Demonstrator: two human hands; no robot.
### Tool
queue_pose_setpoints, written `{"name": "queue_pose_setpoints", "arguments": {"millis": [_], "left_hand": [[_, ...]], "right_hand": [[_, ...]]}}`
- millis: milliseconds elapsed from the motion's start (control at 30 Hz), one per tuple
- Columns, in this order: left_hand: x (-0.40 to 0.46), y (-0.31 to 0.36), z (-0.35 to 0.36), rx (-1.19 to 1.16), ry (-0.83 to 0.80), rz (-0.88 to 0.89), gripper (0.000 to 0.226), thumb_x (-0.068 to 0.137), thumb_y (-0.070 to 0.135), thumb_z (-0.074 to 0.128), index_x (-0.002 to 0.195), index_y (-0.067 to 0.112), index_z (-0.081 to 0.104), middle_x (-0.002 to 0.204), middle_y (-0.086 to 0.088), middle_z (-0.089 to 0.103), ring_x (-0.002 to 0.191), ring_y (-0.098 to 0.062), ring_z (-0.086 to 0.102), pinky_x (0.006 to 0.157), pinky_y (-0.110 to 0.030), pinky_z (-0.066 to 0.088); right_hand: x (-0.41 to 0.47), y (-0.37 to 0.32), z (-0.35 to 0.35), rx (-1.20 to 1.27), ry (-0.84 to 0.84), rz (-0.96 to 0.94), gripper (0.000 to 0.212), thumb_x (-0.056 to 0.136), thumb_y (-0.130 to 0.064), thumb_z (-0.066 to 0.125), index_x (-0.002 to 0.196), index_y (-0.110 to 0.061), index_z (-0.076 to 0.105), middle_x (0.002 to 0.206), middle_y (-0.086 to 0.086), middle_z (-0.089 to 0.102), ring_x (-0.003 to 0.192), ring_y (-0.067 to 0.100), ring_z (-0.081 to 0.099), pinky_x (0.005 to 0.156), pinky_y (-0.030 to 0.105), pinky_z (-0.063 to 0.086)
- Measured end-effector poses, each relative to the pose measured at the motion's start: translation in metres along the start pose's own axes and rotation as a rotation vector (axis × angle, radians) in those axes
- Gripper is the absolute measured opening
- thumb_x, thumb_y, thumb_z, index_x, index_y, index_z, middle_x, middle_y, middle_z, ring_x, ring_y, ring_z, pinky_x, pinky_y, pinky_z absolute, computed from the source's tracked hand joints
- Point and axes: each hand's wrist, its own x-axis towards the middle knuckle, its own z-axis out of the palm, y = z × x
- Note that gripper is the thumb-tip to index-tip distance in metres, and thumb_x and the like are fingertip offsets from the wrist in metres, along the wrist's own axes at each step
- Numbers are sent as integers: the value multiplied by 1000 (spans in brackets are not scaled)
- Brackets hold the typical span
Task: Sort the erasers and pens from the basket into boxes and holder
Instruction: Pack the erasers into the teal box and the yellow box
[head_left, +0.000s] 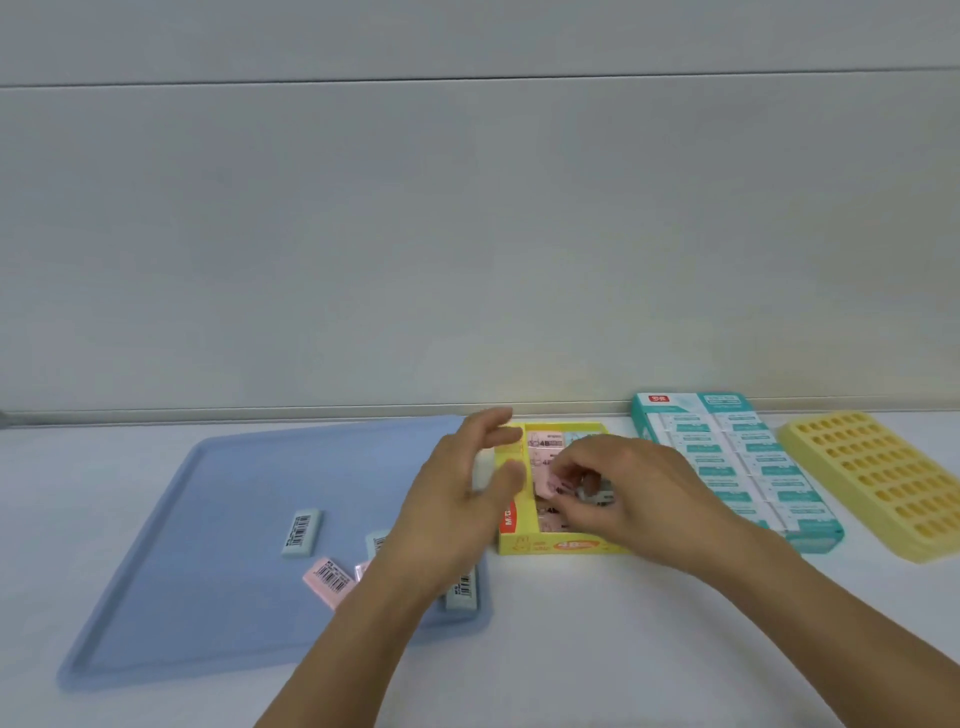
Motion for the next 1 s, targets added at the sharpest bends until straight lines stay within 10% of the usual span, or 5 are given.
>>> {"name": "queue_pose_setpoints", "arguments": {"millis": [167,567,767,1000], "left_hand": [[-3,-14,6,271,-144,46,77,83,34,71,145,37,25,136,28,48,119,4,47,103,-20,36],[1,-14,3,273,-175,20,80,84,34,72,146,37,22,139,28,48,116,0,54,100,-23,44],[-5,-19,-4,151,-162,36,60,90,25,67,141,33,37,134,27,52,116,11,49,98,-12,39],[-26,-42,-80,494,52,-108,23,92,34,62,115,31,63,107,17,59,104,-3,52,92,-25,41]], "right_hand": [[2,4,9,34,-48,-39,28,79,-55,62,93,-32,68,88,-18,56,88,5,47,71,34,48],[25,-21,-2,-364,-277,-49,18,87,-35,58,89,-23,70,93,0,59,85,21,57,59,29,36],[14,-22,-3,-469,-103,-199,16,82,-32,64,69,-24,68,76,-5,52,78,20,56,56,29,22],[33,-49,2,-53,-66,-214,24,96,-37,49,103,-31,72,94,-10,55,99,18,53,75,31,38]]}}
